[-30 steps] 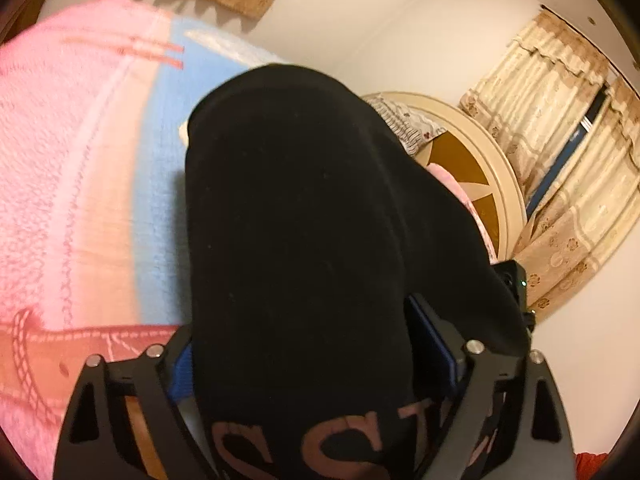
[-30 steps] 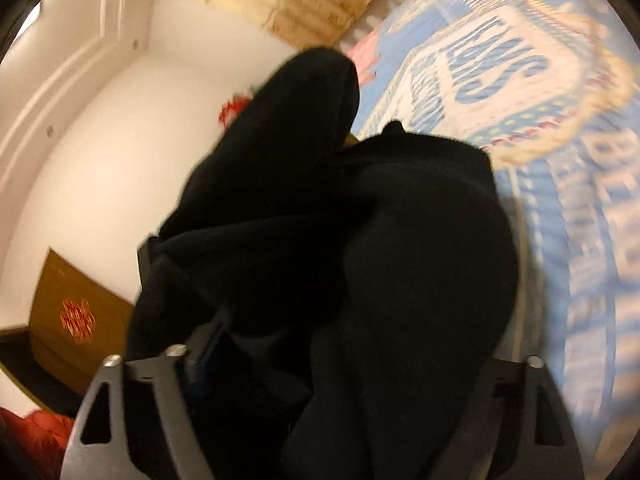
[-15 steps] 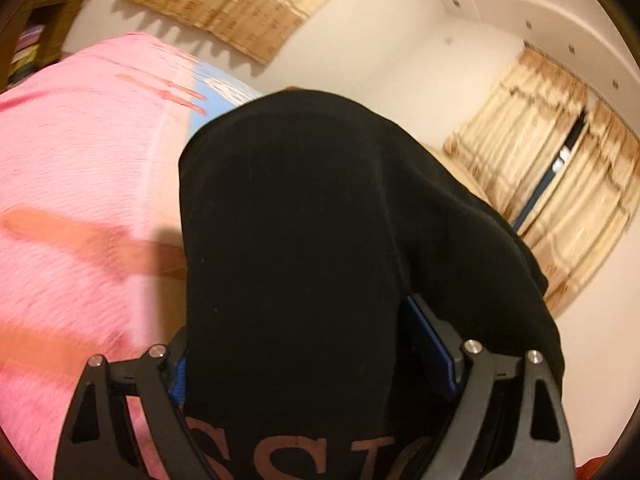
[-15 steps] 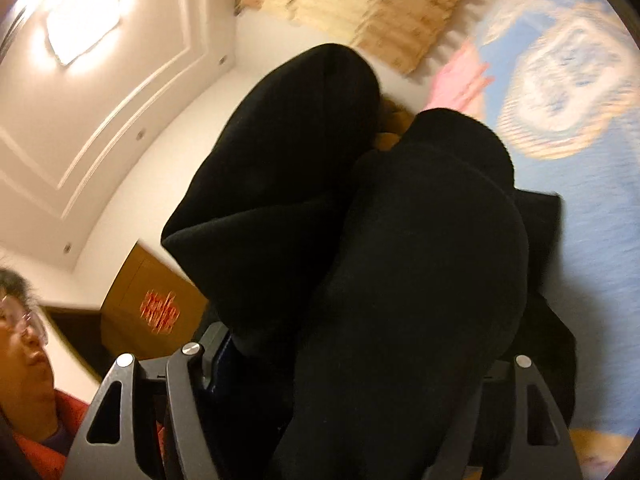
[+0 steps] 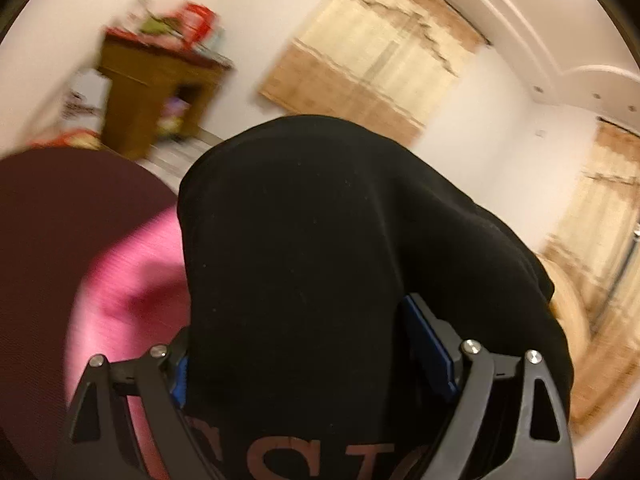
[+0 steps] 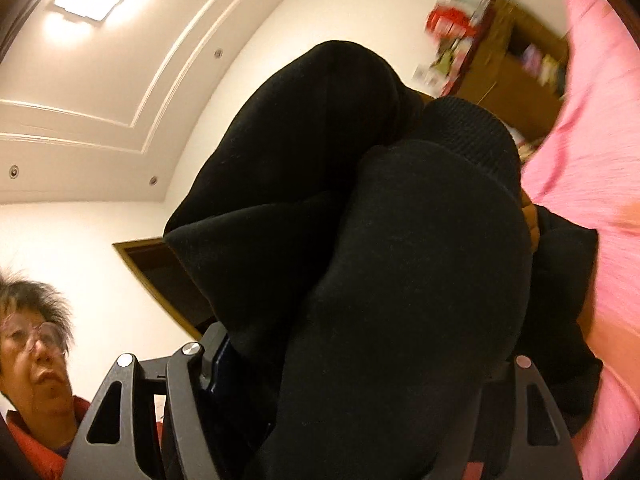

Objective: Fold large clothes
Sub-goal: 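Carry the hoodie bundle with both grippers toward the dark round table, then lower the hoodie bundle onto the pink cloth and open both grippers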

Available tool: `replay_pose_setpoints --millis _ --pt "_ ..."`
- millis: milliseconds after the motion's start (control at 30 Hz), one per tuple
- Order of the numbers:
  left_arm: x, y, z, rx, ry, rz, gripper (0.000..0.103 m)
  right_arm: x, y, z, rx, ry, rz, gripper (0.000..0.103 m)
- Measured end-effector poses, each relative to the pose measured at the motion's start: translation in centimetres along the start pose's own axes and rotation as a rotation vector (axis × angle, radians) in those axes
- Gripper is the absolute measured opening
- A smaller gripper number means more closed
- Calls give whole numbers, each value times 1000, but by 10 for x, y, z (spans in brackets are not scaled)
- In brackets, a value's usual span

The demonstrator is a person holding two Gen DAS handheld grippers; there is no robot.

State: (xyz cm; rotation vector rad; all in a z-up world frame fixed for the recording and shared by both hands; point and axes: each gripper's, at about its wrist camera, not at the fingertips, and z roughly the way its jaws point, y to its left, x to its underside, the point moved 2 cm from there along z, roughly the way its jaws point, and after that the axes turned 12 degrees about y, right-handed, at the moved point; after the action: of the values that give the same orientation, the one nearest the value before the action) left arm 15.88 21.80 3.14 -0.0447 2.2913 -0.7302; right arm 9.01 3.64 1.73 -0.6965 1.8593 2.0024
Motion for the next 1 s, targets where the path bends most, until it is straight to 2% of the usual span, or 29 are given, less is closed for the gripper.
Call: replay_pose_setpoints --millis 100,167,233,267,300,367,433,500,533,567,633,733,767,800,833,900,1000 --pt "-14 38 18 -135 12 -52 87 -22 -52 53 5 52 44 71" --pt "-14 74 39 -261 39 -102 85 -34 -99 86 108 80 84 71" --pt "-13 100 49 -335 33 -142 84 -36 -131 99 215 78 122 71" --pt "-13 110 46 -327 12 -168 84 -37 -148 102 242 59 156 71" --pt "-14 116 44 -310 -7 -196 85 -37 -155 104 220 36 181 71" --pt "-16 118 50 -331 -11 -215 94 -38 -156 107 220 22 176 73" --pt "-17 122 56 -314 2 -215 94 -36 -148 106 248 43 165 75" --pt "-19 121 62 -324 1 -183 94 -39 -149 86 286 54 215 78" --pt "-20 126 57 -335 -1 -170 94 -39 -151 54 308 47 222 78" --pt "-22 123 57 -352 -3 -153 94 -33 -141 42 358 35 212 78" --pt "-26 121 48 -398 -10 -118 94 -25 -111 22 511 1 133 78" --pt "-23 117 19 -458 -41 -70 91 -18 -32 16 743 -12 -112 77" --pt "-23 114 12 -481 -57 -58 91 -27 -20 13 795 -7 -166 75" --pt "-20 110 5 -502 -74 -49 91 -26 8 25 859 -1 -266 66" --pt "-17 106 1 -513 -85 -44 92 -15 33 23 886 2 -316 56" --pt "-8 97 -1 -556 -80 -26 92 -16 55 41 922 5 -361 46" --pt "9 78 10 -636 -54 39 92 -11 63 80 1001 48 -426 43"
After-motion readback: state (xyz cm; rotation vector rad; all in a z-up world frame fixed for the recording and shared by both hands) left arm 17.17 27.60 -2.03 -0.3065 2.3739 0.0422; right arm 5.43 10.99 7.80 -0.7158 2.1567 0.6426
